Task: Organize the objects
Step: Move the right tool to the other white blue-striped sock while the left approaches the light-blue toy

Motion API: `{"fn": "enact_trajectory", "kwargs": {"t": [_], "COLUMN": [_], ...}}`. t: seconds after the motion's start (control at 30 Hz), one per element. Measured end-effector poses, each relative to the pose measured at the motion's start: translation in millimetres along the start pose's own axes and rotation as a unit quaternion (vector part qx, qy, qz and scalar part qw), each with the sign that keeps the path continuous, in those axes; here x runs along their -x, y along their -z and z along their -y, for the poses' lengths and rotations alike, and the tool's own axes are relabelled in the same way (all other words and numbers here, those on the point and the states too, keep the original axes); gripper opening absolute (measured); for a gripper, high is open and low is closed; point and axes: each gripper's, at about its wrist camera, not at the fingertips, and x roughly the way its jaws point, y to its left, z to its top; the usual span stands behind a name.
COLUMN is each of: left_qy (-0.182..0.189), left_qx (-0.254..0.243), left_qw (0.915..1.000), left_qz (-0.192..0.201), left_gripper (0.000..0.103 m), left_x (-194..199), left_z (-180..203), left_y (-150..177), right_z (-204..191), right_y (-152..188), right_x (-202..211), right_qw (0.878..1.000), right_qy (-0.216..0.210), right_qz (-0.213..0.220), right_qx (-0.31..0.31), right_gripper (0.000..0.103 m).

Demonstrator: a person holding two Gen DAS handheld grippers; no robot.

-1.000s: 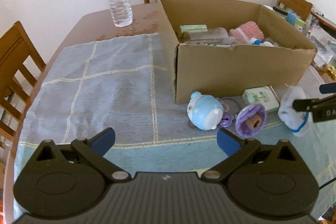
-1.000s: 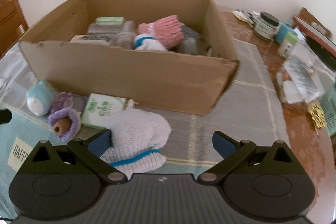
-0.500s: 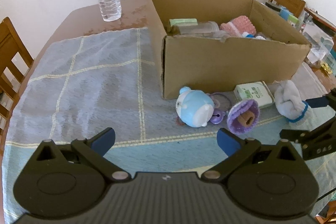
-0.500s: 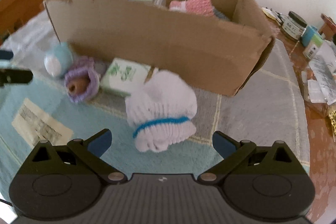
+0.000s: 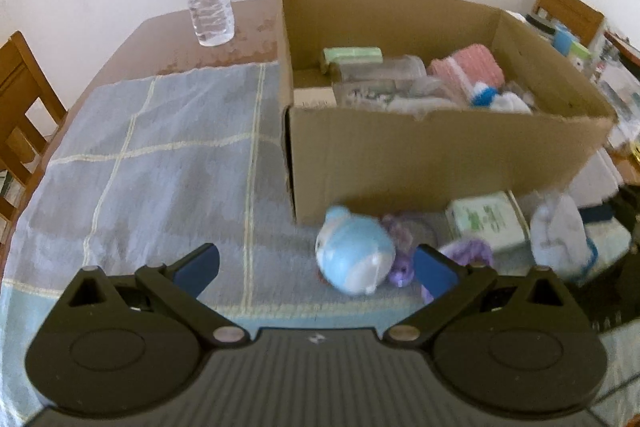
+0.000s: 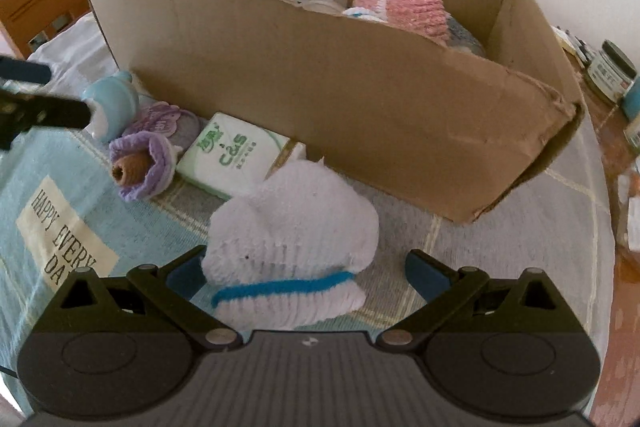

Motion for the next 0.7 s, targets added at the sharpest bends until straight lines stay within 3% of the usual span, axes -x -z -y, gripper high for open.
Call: {"fn": "enact_trajectory", "kwargs": {"t": [0.33, 0.7], "left_qy": [-0.025, -0.067], "left_qx": [0.035, 0.027], "left_qw": [0.9988, 0.9969], "left_qz": [-0.022, -0.031], "left_gripper": [0.102, 0.102], "left_x": [-27, -9], "left_z": [9, -14], "left_y": [-4, 14], "right_z": [-2, -6], "right_y": [3, 4], "right_x": [0, 3], "right_qw": [1.0, 1.0], "right_qy": [-0.008, -0.012], "right_qz": [0.012, 0.016], "right_qx": [0.014, 0.019], "right_gripper": [0.103, 0.103]}}
